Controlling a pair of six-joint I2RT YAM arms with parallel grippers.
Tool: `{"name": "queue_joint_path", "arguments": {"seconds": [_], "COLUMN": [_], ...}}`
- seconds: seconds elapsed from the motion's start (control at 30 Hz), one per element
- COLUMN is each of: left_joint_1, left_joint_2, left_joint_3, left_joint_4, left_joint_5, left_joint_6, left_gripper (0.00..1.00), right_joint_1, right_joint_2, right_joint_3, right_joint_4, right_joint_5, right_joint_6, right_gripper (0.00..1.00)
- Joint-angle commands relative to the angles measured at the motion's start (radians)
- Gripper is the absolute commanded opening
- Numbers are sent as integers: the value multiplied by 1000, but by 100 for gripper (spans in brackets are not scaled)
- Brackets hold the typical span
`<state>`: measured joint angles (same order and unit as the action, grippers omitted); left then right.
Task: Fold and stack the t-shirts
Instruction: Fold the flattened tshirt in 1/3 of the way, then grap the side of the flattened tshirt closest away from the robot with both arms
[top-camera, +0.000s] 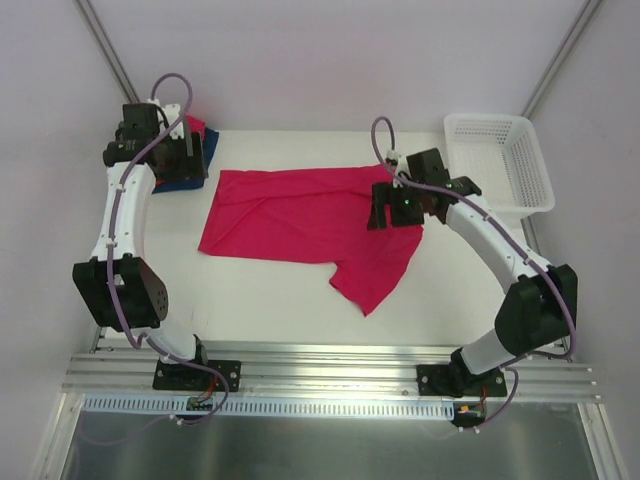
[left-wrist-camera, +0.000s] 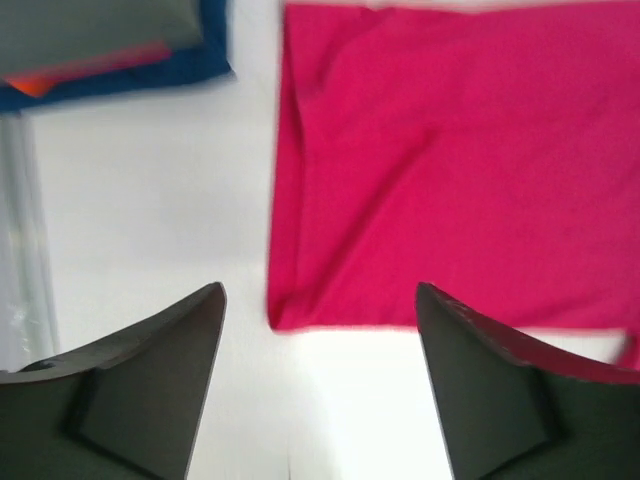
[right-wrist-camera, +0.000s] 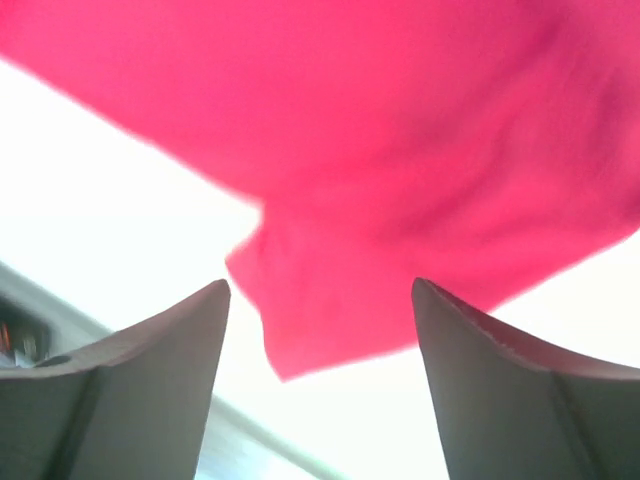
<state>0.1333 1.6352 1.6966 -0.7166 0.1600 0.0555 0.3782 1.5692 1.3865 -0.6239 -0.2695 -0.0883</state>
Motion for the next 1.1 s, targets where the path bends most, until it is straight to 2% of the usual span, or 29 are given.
{"name": "queue_joint_path", "arguments": {"seconds": [0.0, 0.1, 0.13, 0.3, 0.63, 0.8, 0.93, 1.07], "left_joint_1": [12, 49, 55, 60, 109, 121, 126, 137], "left_joint_2": [49, 54, 54, 32, 110, 101, 120, 150], "left_joint_3": [-167, -239, -255, -360, -354, -362, -356, -333], "left_joint_4": [-128, -142, -139, -95, -83, -86, -90, -92], "left_joint_5": [165, 262, 268, 250, 317, 320, 308, 303], "left_joint_6": [15, -54, -95, -98, -111, -109, -108, -100], "left_gripper": [74, 73, 72, 71, 70, 69, 68, 68], "right_joint_1": [24, 50, 57, 91, 303, 349, 366, 383], "right_joint_2": [-29, -58, -60, -51, -64, -26, 23, 74], "right_joint_3": [-177, -263, -299, -362, -360, -316, -259, -228], "right_joint_4": [-85, -74, -71, -72, -85, -103, -102, -103], "right_joint_5": [-37, -37, -34, -20, 82, 92, 95, 92], "right_joint_6": [9, 15, 22, 33, -27, -44, -53, -62], "right_gripper": [77, 76, 75, 69, 63, 58, 50, 49]}}
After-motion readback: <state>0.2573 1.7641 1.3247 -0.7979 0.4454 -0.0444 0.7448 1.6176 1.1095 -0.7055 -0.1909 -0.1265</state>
